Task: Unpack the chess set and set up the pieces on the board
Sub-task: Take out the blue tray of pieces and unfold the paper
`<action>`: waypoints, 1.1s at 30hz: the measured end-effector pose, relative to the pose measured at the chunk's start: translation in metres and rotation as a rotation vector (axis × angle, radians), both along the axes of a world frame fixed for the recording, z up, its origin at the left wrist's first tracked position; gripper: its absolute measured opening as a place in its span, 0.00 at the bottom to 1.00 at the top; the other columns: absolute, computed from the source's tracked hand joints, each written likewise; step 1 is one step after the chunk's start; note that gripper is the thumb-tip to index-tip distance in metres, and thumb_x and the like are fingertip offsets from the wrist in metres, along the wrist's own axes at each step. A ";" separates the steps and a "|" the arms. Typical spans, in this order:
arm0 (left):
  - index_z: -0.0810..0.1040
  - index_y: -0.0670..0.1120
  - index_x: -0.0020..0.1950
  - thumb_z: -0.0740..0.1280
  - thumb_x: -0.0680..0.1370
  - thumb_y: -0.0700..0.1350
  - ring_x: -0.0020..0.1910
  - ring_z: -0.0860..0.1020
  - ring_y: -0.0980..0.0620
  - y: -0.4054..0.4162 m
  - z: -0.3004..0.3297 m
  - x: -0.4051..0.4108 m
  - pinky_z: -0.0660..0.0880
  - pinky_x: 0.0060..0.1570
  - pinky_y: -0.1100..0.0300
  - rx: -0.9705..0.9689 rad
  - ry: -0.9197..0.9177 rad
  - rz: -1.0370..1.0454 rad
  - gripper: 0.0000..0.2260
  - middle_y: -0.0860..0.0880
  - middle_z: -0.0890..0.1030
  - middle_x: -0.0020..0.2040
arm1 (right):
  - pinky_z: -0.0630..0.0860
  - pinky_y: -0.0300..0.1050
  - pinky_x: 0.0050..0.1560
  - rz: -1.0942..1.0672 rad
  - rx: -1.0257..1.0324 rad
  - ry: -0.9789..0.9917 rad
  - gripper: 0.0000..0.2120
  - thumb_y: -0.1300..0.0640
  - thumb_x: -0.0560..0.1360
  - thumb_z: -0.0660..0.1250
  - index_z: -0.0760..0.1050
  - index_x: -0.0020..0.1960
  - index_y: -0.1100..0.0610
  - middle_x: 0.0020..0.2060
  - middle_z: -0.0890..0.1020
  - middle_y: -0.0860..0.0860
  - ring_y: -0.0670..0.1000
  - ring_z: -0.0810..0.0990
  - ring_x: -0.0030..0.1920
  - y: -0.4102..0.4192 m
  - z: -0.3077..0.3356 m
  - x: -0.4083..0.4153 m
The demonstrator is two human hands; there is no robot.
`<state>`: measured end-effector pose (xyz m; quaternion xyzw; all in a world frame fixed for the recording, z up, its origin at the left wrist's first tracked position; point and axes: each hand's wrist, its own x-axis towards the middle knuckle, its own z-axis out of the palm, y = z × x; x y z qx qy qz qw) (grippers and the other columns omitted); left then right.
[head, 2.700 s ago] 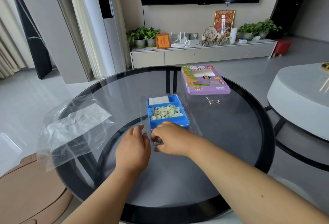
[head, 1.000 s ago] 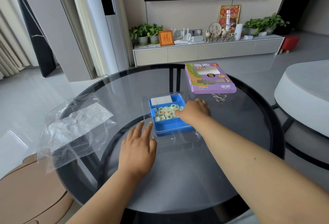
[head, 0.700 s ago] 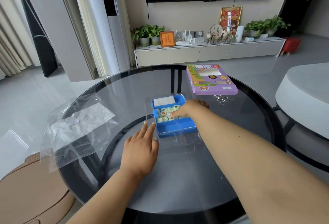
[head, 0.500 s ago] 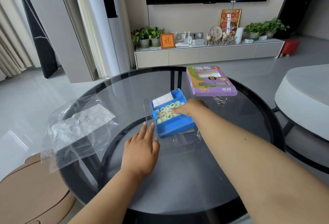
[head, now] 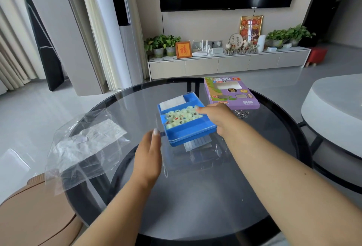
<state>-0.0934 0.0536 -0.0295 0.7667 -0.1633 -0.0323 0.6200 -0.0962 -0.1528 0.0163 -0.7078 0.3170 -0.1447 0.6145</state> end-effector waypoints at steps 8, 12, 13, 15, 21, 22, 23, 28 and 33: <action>0.76 0.42 0.53 0.62 0.80 0.43 0.42 0.79 0.45 -0.006 0.014 0.006 0.76 0.28 0.60 -0.672 0.588 0.054 0.07 0.43 0.79 0.51 | 0.77 0.46 0.43 0.124 -0.290 0.054 0.13 0.47 0.79 0.61 0.77 0.50 0.56 0.42 0.82 0.52 0.53 0.80 0.41 0.000 -0.006 0.008; 0.76 0.44 0.55 0.61 0.80 0.44 0.45 0.79 0.47 0.004 -0.006 0.001 0.77 0.30 0.59 -0.747 0.589 0.123 0.07 0.44 0.80 0.53 | 0.70 0.49 0.62 0.527 -0.919 0.492 0.33 0.45 0.65 0.76 0.69 0.67 0.48 0.61 0.74 0.51 0.54 0.68 0.65 -0.008 -0.027 0.007; 0.76 0.45 0.56 0.61 0.80 0.44 0.45 0.79 0.47 0.005 -0.009 0.000 0.78 0.31 0.58 -0.750 0.584 0.126 0.08 0.45 0.80 0.53 | 0.68 0.50 0.62 0.573 -0.975 0.539 0.38 0.44 0.63 0.76 0.66 0.69 0.47 0.63 0.72 0.52 0.54 0.64 0.67 -0.006 -0.029 0.007; 0.76 0.45 0.56 0.61 0.80 0.44 0.46 0.79 0.47 0.007 -0.012 -0.003 0.78 0.32 0.58 -0.758 0.572 0.122 0.08 0.45 0.80 0.53 | 0.66 0.51 0.62 0.625 -1.064 0.590 0.41 0.41 0.63 0.76 0.64 0.71 0.49 0.63 0.71 0.53 0.55 0.61 0.67 -0.002 -0.028 0.010; 0.76 0.46 0.54 0.60 0.80 0.44 0.44 0.80 0.48 0.005 -0.011 -0.002 0.79 0.31 0.60 -0.758 0.555 0.131 0.06 0.46 0.81 0.50 | 0.66 0.50 0.62 0.612 -1.133 0.685 0.40 0.37 0.61 0.76 0.70 0.67 0.54 0.62 0.68 0.54 0.57 0.63 0.65 -0.004 -0.026 0.020; 0.76 0.46 0.54 0.60 0.80 0.44 0.45 0.80 0.49 0.004 -0.011 -0.002 0.79 0.31 0.60 -0.754 0.554 0.133 0.06 0.46 0.80 0.50 | 0.67 0.50 0.62 0.600 -1.114 0.662 0.38 0.38 0.63 0.75 0.70 0.67 0.54 0.62 0.68 0.54 0.57 0.63 0.65 -0.005 -0.027 0.020; 0.76 0.46 0.54 0.60 0.80 0.44 0.45 0.80 0.49 0.004 -0.011 -0.002 0.79 0.31 0.60 -0.752 0.552 0.137 0.06 0.47 0.80 0.51 | 0.67 0.50 0.62 0.584 -1.085 0.628 0.35 0.40 0.65 0.75 0.70 0.67 0.53 0.62 0.68 0.54 0.57 0.63 0.65 -0.007 -0.027 0.019; 0.76 0.47 0.53 0.60 0.80 0.44 0.45 0.80 0.49 0.003 -0.009 -0.003 0.79 0.30 0.61 -0.754 0.545 0.157 0.06 0.48 0.80 0.50 | 0.72 0.46 0.47 0.430 -0.633 0.250 0.10 0.55 0.72 0.71 0.73 0.51 0.53 0.48 0.76 0.52 0.53 0.74 0.49 -0.019 -0.027 0.011; 0.75 0.47 0.54 0.61 0.80 0.44 0.47 0.80 0.48 0.002 -0.008 -0.004 0.79 0.30 0.62 -0.754 0.567 0.177 0.06 0.48 0.79 0.52 | 0.71 0.41 0.39 0.080 -0.318 -0.084 0.06 0.62 0.73 0.70 0.74 0.47 0.55 0.43 0.78 0.50 0.49 0.75 0.41 -0.028 -0.020 0.005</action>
